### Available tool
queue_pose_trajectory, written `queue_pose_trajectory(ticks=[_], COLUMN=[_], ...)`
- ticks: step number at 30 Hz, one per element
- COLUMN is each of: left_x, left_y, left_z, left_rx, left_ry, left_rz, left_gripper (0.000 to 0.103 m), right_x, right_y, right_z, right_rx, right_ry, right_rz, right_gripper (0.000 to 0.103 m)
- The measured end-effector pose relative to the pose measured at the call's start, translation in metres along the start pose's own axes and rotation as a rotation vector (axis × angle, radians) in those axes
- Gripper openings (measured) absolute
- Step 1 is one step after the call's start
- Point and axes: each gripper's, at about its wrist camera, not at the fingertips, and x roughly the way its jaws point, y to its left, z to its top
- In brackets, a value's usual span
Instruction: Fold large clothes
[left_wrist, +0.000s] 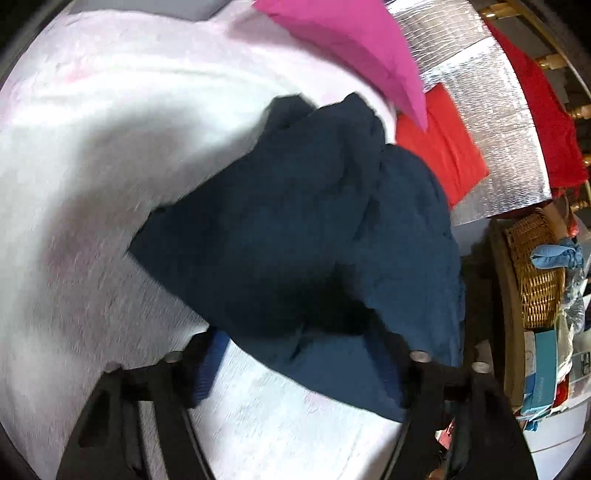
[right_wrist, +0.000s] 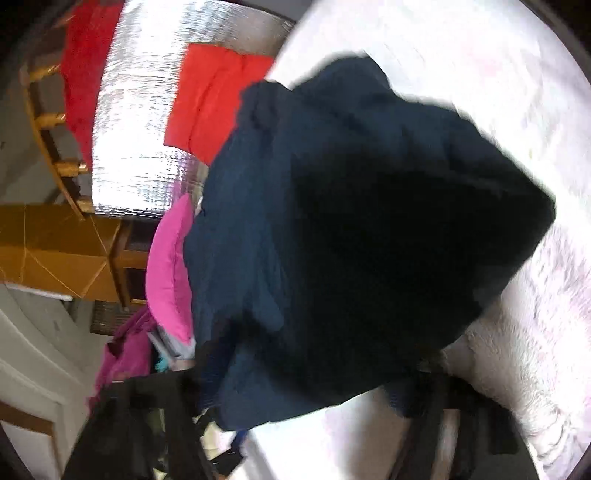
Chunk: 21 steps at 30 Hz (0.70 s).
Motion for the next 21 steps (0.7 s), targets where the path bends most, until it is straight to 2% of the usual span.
queue_pose_trajectory(ticks=[3, 5, 7, 9, 11, 13, 14, 16, 18, 21], left_x=[-0.011, -0.008, 0.002, 0.002, -0.01, -0.021, -0.026, -0.042, -0.066, -0.106], left_y=[-0.012, -0.016, -0.012, -0.012, -0.024, -0.037, -0.042, -0.056, -0.071, -0.091], left_z=[-0.002, -0.007, -0.006, -0.006, -0.015, -0.027, -0.031, -0.041, -0.056, -0.08], left_rx=[0.087, 0.136, 0.159, 0.179, 0.26, 0.355, 0.393, 0.489, 0.573, 0.682], left_ry=[-0.052, -0.042, -0.004, -0.009, -0.055, -0.093, -0.108, -0.168, -0.232, -0.337], left_rz=[-0.01, 0.054, 0.14, 0.189, 0.266, 0.359, 0.398, 0.496, 0.55, 0.564], left_gripper=[0.06, 0.062, 0.066, 0.069, 0.069, 0.069, 0.069, 0.069, 0.07, 0.08], right_x=[-0.009, -0.009, 0.004, 0.007, -0.003, -0.013, -0.017, -0.03, -0.047, -0.072], right_y=[0.029, 0.04, 0.036, 0.029, 0.03, 0.034, 0.037, 0.044, 0.052, 0.072], right_z=[-0.005, -0.009, -0.011, -0.011, -0.01, -0.015, -0.018, -0.026, -0.037, -0.057], right_rx=[-0.156, -0.237, -0.239, -0.198, -0.195, -0.201, -0.209, -0.249, -0.322, -0.42], right_ry=[-0.055, -0.068, -0.023, 0.007, 0.012, 0.018, 0.023, 0.014, -0.028, -0.076], right_rz=[-0.052, -0.113, -0.199, -0.193, -0.181, -0.186, -0.192, -0.228, -0.269, -0.295], right_gripper=[0.054, 0.054, 0.054, 0.054, 0.054, 0.06, 0.064, 0.065, 0.066, 0.068])
